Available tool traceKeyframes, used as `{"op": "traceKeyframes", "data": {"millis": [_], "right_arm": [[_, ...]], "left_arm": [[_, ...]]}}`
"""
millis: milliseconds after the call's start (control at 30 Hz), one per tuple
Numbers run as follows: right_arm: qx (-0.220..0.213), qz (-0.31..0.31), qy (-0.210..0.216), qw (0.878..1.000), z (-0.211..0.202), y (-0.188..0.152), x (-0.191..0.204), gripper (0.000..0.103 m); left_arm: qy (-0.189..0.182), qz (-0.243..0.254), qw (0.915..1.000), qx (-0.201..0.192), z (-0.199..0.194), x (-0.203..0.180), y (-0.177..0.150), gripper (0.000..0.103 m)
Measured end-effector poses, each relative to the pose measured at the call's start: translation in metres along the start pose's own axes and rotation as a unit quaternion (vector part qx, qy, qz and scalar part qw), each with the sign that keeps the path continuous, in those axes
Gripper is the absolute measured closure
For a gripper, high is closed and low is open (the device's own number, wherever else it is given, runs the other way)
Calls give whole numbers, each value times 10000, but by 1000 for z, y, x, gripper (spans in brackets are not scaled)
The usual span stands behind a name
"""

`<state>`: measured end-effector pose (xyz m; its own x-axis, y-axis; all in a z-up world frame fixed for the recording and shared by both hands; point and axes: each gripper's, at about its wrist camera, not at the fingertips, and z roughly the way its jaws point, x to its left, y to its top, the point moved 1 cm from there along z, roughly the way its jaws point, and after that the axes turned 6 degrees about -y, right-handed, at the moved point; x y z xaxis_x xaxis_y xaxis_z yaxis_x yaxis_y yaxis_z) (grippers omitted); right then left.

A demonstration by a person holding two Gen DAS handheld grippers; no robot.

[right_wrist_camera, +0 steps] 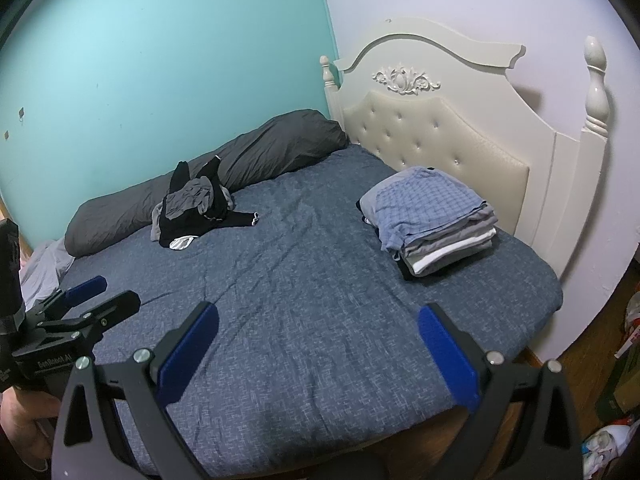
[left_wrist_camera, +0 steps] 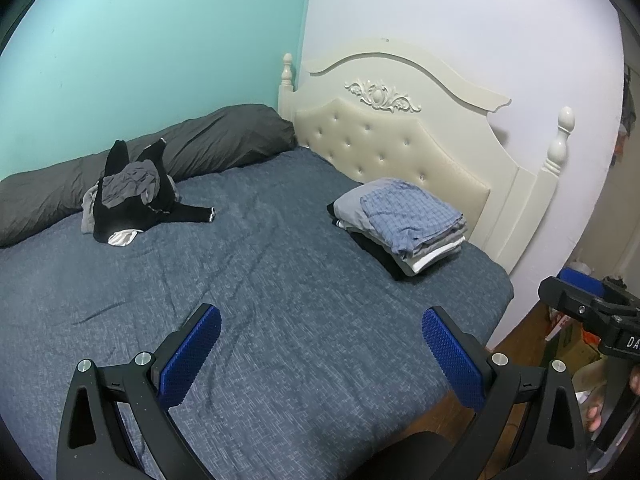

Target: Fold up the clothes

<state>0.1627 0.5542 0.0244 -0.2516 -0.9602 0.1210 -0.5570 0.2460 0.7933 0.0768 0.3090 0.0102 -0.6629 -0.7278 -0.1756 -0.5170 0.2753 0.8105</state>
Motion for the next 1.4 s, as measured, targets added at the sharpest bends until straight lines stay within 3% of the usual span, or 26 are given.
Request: {"op": "traceKeyframes", "data": {"millis": [1400], "right_arm": [[-7, 31, -4, 10000, -2, -3, -4, 2]], "left_arm": [[71, 69, 9999, -31, -1, -2, 2, 0]]}}
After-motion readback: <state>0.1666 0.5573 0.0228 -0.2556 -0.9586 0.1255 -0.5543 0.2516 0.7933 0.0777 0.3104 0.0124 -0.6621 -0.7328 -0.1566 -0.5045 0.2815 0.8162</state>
